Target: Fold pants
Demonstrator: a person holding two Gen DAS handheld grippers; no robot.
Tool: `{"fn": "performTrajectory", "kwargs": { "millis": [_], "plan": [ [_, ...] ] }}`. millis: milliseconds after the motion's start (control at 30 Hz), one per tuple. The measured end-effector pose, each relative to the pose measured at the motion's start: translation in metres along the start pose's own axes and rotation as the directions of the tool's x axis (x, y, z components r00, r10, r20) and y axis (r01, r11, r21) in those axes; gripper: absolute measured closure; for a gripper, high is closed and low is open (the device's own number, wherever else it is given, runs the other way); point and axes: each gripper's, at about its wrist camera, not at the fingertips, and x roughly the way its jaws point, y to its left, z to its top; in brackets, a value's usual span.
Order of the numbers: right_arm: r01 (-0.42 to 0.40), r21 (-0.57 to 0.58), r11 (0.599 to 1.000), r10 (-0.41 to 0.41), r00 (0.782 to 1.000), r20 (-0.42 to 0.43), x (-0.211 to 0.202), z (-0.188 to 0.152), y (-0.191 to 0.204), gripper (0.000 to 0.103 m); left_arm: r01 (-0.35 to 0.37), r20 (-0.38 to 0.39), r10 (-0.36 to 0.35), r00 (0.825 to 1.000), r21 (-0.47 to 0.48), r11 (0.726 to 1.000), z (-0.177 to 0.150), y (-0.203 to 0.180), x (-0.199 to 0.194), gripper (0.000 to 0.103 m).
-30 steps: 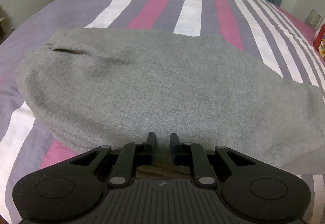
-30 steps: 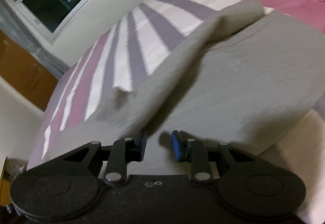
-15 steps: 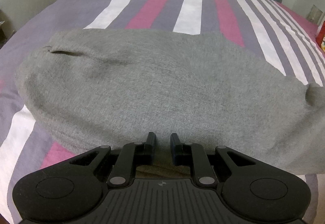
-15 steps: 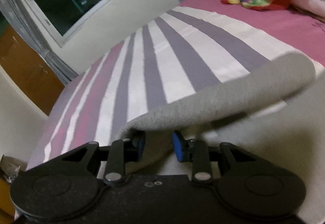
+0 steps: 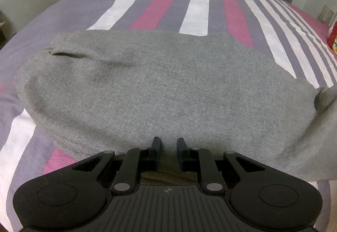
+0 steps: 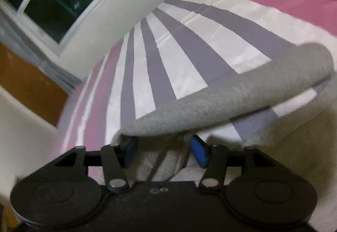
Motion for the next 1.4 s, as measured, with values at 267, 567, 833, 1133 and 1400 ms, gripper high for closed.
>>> {"fn": "performTrajectory", "kwargs": {
  "millis": [267,567,833,1133,1400],
  "plan": [
    [0.113,-0.026,0.993,-0.111,0.991,0.081,-0.016,0.018,-0.012,0.047,0.006,-0.002,-0.006,1.0,0.0,1.0,0.001,0.001,0.001,0.086],
    [0.141,-0.163,0.977,-0.137,0.99,0.033,0.023,0.045,0.018,0.049,-0.005,-0.006,0.005,1.0,0.004,1.0,0.002,-0.002,0.002,0.085],
    [0.165,-0.091,0.982,-0.165,0.986,0.008,0.014,0.039,0.001,0.049,0.005,-0.004,-0.005,1.0,0.005,1.0,0.002,0.0,0.004,0.085],
    [0.169,0.057,0.984,-0.167,0.985,-0.039,0.044,0.046,-0.02,0.048,0.013,-0.003,-0.013,1.0,-0.002,1.0,0.003,0.002,0.004,0.085],
    [0.182,0.11,0.977,-0.188,0.981,0.048,0.05,0.049,-0.025,0.097,0.011,-0.005,-0.011,1.0,0.002,1.0,0.003,0.002,0.005,0.085]
  ]
}}
